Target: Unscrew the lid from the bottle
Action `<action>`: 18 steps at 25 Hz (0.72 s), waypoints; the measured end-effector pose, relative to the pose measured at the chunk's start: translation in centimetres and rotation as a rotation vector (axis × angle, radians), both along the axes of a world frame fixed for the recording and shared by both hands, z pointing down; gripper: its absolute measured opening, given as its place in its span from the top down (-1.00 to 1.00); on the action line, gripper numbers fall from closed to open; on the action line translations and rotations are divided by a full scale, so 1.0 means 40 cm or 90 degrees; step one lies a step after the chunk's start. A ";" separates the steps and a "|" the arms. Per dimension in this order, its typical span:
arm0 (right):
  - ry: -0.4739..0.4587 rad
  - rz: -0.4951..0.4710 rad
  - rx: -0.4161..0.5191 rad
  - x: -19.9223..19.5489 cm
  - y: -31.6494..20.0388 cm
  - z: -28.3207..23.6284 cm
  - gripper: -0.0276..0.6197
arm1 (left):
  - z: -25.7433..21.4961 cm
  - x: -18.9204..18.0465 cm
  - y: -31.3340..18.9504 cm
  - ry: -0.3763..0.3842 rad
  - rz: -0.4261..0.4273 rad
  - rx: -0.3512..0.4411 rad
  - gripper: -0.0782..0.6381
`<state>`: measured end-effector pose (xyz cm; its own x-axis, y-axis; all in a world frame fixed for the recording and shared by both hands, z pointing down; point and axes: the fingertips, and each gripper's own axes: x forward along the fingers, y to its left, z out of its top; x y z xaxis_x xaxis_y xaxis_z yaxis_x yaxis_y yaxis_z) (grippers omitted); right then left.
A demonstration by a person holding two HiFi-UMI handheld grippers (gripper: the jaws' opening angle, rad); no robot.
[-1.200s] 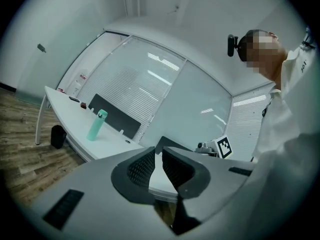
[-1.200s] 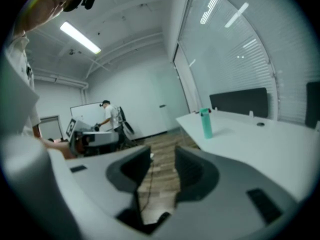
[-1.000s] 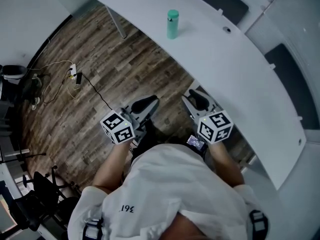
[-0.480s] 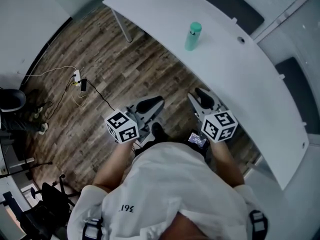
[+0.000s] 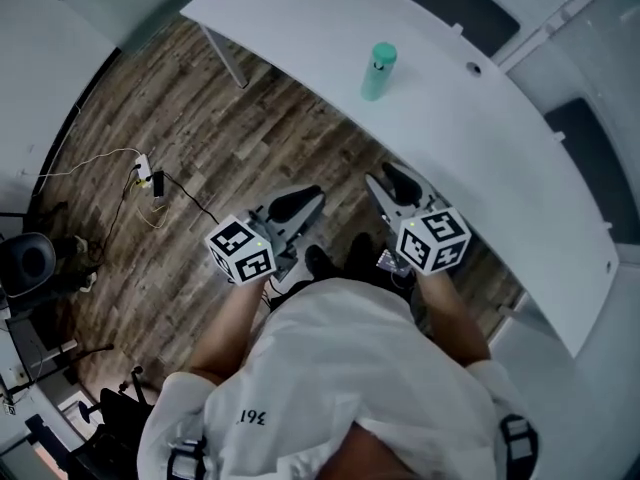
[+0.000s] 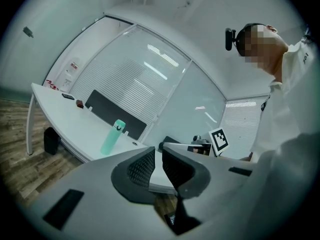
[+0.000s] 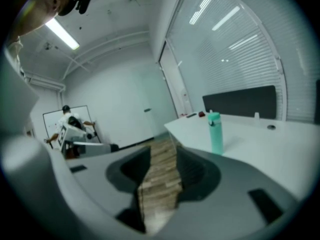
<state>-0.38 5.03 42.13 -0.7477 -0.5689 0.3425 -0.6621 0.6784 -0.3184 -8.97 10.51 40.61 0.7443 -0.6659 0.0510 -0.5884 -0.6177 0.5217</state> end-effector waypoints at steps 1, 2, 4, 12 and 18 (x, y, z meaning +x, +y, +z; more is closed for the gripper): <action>0.000 0.002 -0.001 0.007 -0.012 0.002 0.41 | 0.001 0.007 -0.011 0.000 0.002 -0.001 0.64; -0.001 0.003 -0.001 0.012 -0.025 0.004 0.41 | 0.003 0.013 -0.024 0.000 0.002 -0.003 0.64; -0.002 0.002 0.003 0.018 -0.059 0.006 0.41 | 0.006 0.019 -0.057 -0.002 0.001 -0.003 0.64; 0.003 -0.033 -0.004 0.057 -0.203 0.036 0.41 | 0.008 0.066 -0.219 -0.015 -0.024 -0.003 0.64; 0.005 -0.050 -0.003 0.076 -0.289 0.038 0.41 | 0.022 0.111 -0.316 -0.023 -0.027 -0.009 0.64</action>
<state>2.67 -6.52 43.66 -0.7869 -0.5075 0.3510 -0.6098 0.7265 -0.3167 -4.51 -2.13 41.48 0.7130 -0.6957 0.0875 -0.6326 -0.5844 0.5082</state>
